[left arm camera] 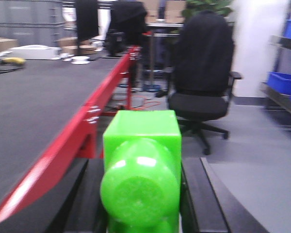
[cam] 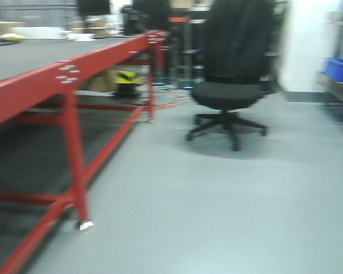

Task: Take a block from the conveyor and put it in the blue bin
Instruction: 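Drive the base away from the conveyor toward the bin shelf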

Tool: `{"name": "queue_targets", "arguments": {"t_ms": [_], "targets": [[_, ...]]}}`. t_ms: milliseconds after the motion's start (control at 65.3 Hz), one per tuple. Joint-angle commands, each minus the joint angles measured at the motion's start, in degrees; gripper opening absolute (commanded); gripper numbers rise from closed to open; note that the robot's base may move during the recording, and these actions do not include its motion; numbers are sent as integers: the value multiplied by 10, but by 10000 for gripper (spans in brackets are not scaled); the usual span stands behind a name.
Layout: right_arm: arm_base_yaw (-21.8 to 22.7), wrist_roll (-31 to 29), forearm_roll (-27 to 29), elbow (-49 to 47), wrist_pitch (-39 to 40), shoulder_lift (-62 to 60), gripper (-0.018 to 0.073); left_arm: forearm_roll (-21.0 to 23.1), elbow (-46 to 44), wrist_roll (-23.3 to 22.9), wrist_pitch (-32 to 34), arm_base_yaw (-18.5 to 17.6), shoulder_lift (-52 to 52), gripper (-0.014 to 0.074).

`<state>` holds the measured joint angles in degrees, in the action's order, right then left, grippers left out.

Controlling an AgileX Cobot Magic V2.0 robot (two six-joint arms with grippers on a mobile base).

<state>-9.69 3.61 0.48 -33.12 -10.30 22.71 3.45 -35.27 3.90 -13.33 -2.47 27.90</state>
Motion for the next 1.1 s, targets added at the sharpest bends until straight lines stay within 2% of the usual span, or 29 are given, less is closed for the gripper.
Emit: {"name": "queue_targets", "arguments": {"t_ms": [0, 1086], "targets": [[-1, -2, -5, 0, 14, -2, -162, 3, 0, 1, 10, -4, -2, -111], [-1, -2, -5, 0, 18, -2, -162, 3, 0, 1, 10, -4, -2, -111]]}}
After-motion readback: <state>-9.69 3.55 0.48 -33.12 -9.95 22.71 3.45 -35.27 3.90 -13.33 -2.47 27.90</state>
